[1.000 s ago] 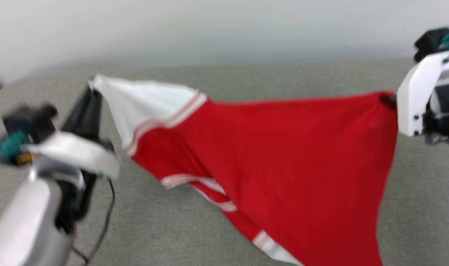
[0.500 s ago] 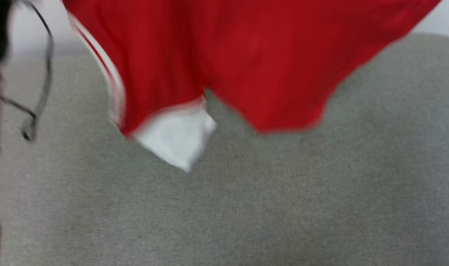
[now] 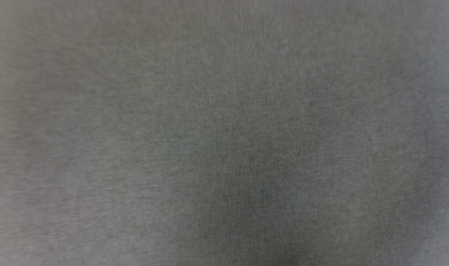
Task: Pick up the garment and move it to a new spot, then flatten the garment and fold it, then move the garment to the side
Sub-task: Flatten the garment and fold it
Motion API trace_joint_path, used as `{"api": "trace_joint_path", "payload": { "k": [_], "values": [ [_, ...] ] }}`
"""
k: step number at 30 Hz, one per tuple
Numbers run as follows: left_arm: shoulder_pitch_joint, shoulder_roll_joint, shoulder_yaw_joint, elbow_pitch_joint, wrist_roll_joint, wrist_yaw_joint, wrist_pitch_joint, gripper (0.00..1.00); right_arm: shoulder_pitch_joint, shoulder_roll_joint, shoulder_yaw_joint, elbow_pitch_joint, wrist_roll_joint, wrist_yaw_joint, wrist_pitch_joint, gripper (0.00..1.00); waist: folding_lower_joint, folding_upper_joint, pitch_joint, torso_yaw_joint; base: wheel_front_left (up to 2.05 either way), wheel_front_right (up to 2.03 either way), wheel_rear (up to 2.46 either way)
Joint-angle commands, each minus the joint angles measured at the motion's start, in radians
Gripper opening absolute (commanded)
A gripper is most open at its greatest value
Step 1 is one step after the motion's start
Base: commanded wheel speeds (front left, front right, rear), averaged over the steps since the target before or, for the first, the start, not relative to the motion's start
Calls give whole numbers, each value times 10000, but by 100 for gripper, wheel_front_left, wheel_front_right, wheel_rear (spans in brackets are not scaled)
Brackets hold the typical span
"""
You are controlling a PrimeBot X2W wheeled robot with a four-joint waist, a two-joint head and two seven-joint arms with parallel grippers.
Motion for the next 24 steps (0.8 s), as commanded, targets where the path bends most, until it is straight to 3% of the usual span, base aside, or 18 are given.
{"api": "trace_joint_path", "payload": {
  "k": [1, 10, 24],
  "values": [
    [-476, 143, 41, 59, 125, 40, 19, 0, -558, 37, -20, 253, -121, -16, -417, 0, -2, 0, 1189, -378, 0, 0, 0],
    [-1830, 161, -37, 326, 242, 124, 114, 0, -2669, 216, 625, 1810, -31, -16, -2410, 0, -2, 0, 2671, -572, 0, 0, 0],
    [-1095, -52, 240, 1324, -385, -54, -595, 0, -3160, 200, 2516, 3534, 1384, -16, -3326, 0, -2, 0, 3384, -398, 0, 0, 0]
  ]
}}
